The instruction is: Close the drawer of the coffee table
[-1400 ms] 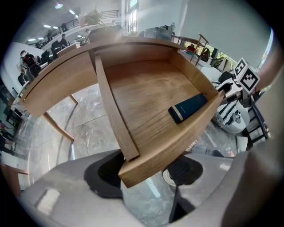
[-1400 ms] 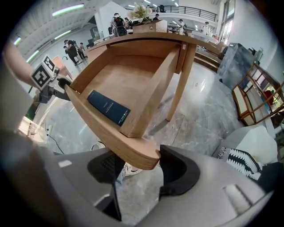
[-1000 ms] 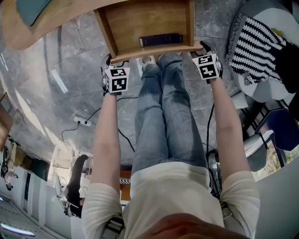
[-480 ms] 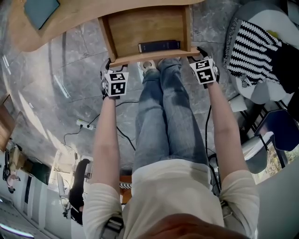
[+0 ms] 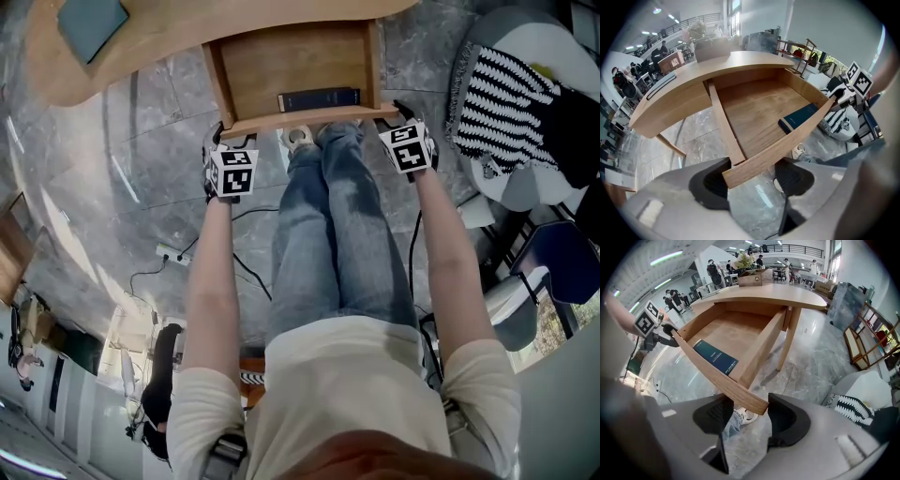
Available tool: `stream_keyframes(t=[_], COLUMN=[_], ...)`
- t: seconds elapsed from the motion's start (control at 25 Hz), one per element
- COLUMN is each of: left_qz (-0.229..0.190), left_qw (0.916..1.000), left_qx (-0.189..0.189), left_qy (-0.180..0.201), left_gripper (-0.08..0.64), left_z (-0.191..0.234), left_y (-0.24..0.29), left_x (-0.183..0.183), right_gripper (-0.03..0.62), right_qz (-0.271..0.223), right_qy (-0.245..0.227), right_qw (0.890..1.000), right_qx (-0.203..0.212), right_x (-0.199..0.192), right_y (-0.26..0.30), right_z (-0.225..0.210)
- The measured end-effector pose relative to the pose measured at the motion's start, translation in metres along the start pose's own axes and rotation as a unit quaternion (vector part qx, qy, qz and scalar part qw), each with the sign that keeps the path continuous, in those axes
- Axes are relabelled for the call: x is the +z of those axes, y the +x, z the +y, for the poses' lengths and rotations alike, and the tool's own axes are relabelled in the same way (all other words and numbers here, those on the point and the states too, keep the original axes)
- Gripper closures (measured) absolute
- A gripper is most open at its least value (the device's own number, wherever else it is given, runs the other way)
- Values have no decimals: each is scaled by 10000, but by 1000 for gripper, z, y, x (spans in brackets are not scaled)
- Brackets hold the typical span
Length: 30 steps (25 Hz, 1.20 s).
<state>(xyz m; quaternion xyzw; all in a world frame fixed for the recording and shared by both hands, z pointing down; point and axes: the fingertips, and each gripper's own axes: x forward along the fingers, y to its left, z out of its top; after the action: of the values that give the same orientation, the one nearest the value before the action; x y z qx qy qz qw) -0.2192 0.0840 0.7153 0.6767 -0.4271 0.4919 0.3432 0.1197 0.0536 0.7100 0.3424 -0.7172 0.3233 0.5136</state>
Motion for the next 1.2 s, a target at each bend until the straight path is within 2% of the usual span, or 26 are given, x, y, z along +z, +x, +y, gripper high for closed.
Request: stream_keyframes(t=[1.2], left_qz=[-222], left_qw=[9996], left_qx=[109], left_qy=[122], left_gripper=[268], left_z=[35], left_y=[13], left_x=[49], right_gripper=[365], right_qz=[-256], right_qy=[-20], right_qw=[9996], right_qx=[-127], right_x=[52], right_y=[11], right_z=[-22])
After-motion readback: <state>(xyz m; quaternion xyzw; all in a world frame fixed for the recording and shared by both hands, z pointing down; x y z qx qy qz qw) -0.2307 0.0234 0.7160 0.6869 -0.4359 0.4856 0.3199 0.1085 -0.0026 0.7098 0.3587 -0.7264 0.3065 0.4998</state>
